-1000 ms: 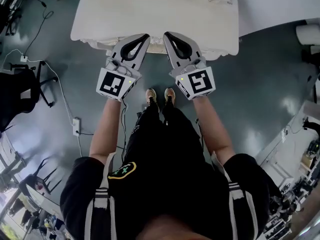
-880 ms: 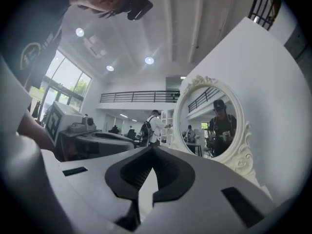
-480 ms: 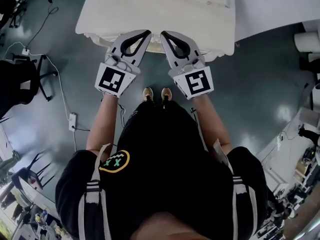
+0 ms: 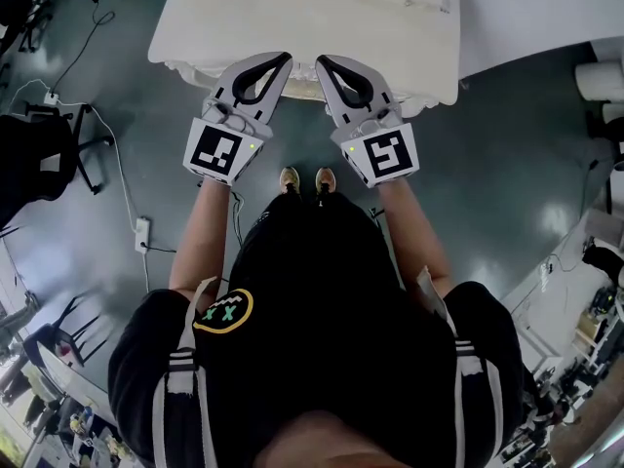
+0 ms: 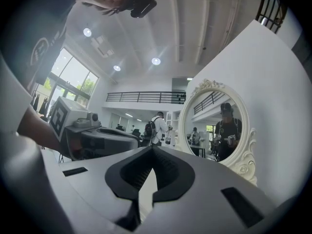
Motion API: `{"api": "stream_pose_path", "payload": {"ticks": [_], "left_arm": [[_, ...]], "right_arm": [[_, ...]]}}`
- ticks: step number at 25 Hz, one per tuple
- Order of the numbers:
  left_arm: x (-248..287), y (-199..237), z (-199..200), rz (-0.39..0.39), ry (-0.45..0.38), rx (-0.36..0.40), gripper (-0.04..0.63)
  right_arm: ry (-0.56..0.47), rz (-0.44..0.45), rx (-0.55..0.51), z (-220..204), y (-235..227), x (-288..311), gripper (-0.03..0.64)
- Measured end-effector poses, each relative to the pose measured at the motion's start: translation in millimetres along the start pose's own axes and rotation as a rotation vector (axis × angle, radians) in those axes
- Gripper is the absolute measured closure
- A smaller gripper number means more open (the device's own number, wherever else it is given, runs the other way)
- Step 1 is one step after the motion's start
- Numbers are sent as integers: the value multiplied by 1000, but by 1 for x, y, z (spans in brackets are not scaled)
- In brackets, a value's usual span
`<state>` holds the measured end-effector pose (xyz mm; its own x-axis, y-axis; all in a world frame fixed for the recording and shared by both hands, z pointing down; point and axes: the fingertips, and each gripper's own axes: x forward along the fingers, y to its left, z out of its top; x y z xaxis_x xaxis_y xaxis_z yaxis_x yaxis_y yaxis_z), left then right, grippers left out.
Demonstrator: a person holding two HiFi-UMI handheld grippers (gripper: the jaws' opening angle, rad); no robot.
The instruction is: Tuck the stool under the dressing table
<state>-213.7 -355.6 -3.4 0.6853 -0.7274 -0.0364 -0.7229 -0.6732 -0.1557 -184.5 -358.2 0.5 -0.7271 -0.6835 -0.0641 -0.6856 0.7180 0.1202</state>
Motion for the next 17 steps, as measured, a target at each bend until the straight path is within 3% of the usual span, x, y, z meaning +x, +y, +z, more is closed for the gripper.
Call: {"api": "stream_pose_path", "payload": {"ticks": [17], "left_arm": [[0,-2,-1,0,4,10,577]], "right_arm": [[2,-9,-19,0,0,-4,597]]}}
